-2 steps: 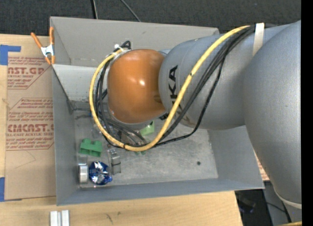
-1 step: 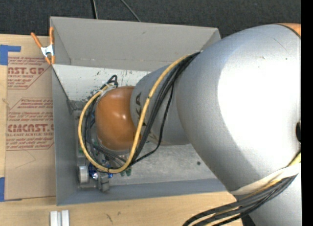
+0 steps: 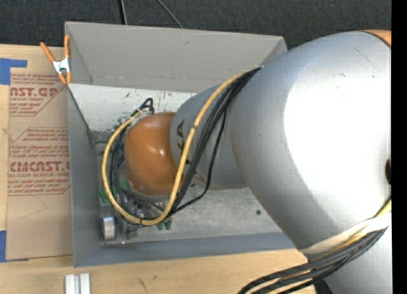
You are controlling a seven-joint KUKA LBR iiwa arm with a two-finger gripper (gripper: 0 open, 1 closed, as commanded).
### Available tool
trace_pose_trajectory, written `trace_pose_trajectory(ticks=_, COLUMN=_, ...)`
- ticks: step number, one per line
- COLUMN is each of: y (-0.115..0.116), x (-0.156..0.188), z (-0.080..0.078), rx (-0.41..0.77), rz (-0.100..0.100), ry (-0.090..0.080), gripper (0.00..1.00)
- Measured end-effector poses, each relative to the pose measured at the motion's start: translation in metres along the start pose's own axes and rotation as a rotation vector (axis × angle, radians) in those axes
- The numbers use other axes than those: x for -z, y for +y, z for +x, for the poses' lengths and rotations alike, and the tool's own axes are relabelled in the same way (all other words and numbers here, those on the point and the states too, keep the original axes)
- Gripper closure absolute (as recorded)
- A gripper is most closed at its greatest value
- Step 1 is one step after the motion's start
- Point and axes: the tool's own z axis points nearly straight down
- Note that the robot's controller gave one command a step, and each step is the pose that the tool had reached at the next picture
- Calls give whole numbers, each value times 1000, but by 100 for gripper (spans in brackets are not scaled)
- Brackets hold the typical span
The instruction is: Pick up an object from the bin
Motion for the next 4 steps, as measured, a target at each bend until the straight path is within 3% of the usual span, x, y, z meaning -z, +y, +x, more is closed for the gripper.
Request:
trace_pose_trajectory(ticks=1, y=-20, x=180, z=-14, rx=-13, rz=1, ry=-9, gripper=100)
trace_pose_trajectory(ticks=2, y=-19, x=175, z=-12, rx=-12, rz=2, ry=-1, gripper=0)
trace_pose_trajectory(ticks=3, y=-35, x=43, z=0, rx=-136, rz=3, ry=9, gripper=0)
trace_pose_trajectory(ticks=4, y=-42, x=-6, z=-1, rx=-191, rz=2, ry=5, gripper=0)
